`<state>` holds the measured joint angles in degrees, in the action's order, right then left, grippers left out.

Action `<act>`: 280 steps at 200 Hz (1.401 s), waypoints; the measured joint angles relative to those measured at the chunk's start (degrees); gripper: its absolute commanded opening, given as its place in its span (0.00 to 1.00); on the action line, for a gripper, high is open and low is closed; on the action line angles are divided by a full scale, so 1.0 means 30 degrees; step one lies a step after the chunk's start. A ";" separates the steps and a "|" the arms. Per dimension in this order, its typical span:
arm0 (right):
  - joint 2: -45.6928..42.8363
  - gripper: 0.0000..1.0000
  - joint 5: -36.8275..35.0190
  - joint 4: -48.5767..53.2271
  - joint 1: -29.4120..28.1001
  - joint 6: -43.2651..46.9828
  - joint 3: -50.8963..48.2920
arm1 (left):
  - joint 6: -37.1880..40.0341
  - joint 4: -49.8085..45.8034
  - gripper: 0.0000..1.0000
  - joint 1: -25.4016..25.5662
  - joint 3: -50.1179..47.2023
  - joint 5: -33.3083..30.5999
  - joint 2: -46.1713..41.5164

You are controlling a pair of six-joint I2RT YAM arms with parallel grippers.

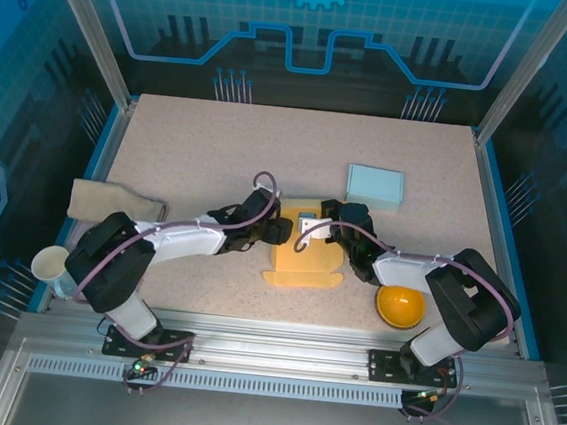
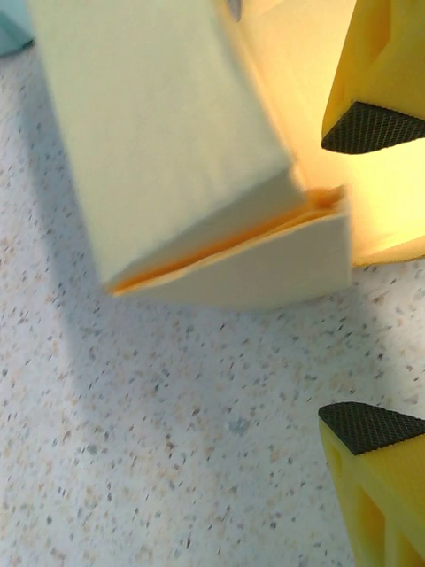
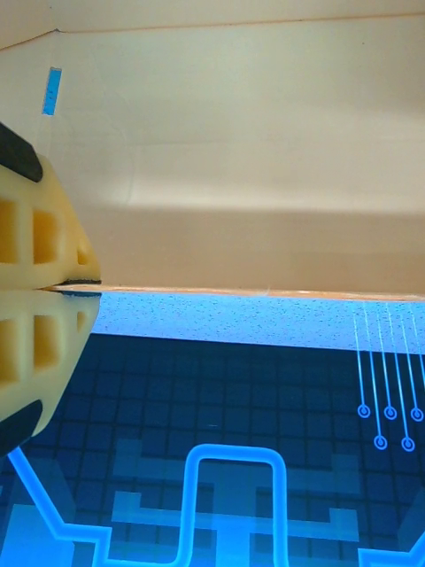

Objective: Fold the paper box

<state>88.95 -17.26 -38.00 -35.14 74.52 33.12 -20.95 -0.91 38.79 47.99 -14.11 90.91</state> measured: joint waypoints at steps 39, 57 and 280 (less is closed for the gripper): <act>0.0015 0.00 -0.0124 -0.0131 -0.0022 0.0007 -0.0029 | 0.0204 0.0124 0.77 -0.0073 -0.1515 0.1151 -0.2528; 0.0036 0.00 -0.0124 -0.0284 -0.0051 0.0022 -0.0102 | -0.0466 0.0051 0.74 -0.0750 -0.1807 0.1887 -0.4211; 0.0809 0.00 -0.1180 -0.2098 -0.1180 0.0772 -0.0459 | 0.2688 0.5537 0.48 0.0750 -0.4146 -0.3031 -0.0495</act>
<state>91.37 -20.80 -44.29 -38.68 76.84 31.75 -12.88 15.70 41.04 35.55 -23.20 89.43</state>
